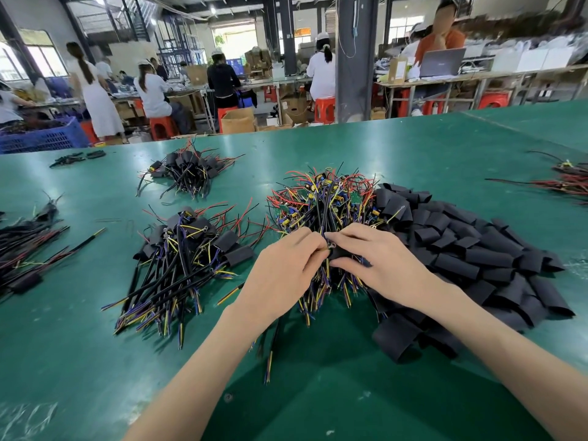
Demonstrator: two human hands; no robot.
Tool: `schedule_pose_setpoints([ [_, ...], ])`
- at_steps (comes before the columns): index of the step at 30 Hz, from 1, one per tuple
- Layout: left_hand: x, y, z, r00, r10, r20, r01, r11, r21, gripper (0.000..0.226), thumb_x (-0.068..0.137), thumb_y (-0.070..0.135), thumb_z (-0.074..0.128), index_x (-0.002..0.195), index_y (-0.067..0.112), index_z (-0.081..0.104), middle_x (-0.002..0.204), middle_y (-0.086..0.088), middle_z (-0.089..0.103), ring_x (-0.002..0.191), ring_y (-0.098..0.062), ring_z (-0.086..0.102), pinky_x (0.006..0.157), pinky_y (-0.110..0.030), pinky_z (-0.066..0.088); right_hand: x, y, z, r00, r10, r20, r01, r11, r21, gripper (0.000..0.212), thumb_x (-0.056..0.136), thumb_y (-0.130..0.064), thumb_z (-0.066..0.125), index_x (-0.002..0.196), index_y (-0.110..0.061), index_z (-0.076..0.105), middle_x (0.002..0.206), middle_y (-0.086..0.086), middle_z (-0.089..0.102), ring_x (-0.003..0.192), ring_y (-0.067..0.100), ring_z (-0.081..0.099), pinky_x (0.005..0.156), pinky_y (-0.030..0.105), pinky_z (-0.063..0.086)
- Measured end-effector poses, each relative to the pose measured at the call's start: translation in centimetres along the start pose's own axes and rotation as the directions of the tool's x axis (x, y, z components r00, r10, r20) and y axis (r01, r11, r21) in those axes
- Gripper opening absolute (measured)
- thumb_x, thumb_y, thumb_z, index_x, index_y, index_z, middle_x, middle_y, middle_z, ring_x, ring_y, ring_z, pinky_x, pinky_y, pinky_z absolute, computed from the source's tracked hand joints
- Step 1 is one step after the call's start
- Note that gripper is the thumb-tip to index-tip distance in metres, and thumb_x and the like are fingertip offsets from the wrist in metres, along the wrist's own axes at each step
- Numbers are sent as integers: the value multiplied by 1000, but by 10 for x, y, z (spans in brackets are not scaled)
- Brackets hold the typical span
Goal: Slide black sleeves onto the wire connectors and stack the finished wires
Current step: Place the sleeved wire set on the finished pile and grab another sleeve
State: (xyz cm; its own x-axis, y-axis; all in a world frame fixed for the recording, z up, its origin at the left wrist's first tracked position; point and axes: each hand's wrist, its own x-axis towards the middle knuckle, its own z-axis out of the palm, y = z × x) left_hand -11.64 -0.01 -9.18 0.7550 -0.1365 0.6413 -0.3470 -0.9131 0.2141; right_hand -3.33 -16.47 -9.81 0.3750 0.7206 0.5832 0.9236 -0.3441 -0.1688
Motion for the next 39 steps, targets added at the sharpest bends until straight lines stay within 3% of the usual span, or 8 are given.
schedule_pose_setpoints([
  [4, 0, 0, 1, 992, -95, -86, 84, 988, -126, 5, 88, 12, 64, 86, 7, 63, 81, 3, 59, 71, -15, 54, 67, -30, 45, 2, 0, -3, 999, 13, -37, -11, 997, 74, 38, 83, -18, 70, 116, 0, 64, 98, 8, 63, 77, 3, 44, 75, 11, 34],
  [8, 0, 1, 4, 972, -207, -110, 168, 942, -289, 3, 84, 8, 68, 84, 11, 68, 80, 5, 63, 68, -11, 57, 67, -24, 47, 2, 0, -5, 998, 23, -57, -18, 995, 95, 37, 82, -18, 71, 114, -1, 65, 99, 8, 64, 81, 15, 56, 78, 12, 36],
  [19, 0, -1, 6, 968, -219, -120, 175, 938, -298, 5, 81, 6, 69, 80, 11, 68, 75, 4, 64, 63, -15, 57, 63, -28, 47, 1, 1, 0, 997, -16, -78, 19, 999, 44, 36, 84, -21, 68, 115, -2, 65, 100, 7, 63, 87, 21, 61, 81, 22, 44],
  [24, 1, 0, 7, 946, -307, -100, 253, 898, -361, 12, 82, 11, 70, 93, 15, 64, 68, 11, 60, 64, -11, 53, 61, -17, 44, 1, 3, 0, 996, -14, -93, 17, 999, 30, 35, 85, -21, 69, 115, -4, 64, 101, 6, 62, 88, 20, 60, 80, 26, 46],
  [30, 2, -2, 3, 966, -244, -89, 210, 934, -288, 9, 83, 6, 68, 76, 12, 69, 64, 9, 59, 59, -5, 49, 57, -13, 36, 0, 2, 2, 995, 6, -98, 0, 998, 58, 42, 84, -23, 70, 120, -4, 62, 107, 6, 61, 94, 18, 59, 87, 26, 45],
  [35, 9, -21, -18, 882, -368, -293, 311, 924, -222, 10, 84, 9, 65, 78, 16, 67, 66, 14, 59, 60, 7, 49, 63, -6, 36, 3, 24, -17, 902, 225, -368, -200, 974, 107, 28, 92, -21, 59, 116, -7, 62, 103, 7, 60, 83, 15, 58, 80, 29, 45],
  [37, 11, -41, -34, 794, -455, -404, 390, 890, -236, 6, 87, 12, 62, 83, 14, 67, 75, 3, 66, 68, -5, 55, 72, -22, 43, 2, 43, -25, 819, 345, -458, -364, 930, 50, 19, 93, -14, 56, 108, -5, 64, 98, 11, 61, 83, 24, 58, 78, 33, 44],
  [39, 9, -67, -48, 710, -548, -443, 522, 831, -191, 10, 90, 18, 58, 87, 13, 66, 83, -7, 66, 80, -23, 58, 74, -33, 39, -2, 62, -28, 759, 484, -435, -542, 840, -11, 18, 91, -8, 54, 104, -3, 64, 102, 16, 60, 91, 33, 58, 82, 38, 45],
])
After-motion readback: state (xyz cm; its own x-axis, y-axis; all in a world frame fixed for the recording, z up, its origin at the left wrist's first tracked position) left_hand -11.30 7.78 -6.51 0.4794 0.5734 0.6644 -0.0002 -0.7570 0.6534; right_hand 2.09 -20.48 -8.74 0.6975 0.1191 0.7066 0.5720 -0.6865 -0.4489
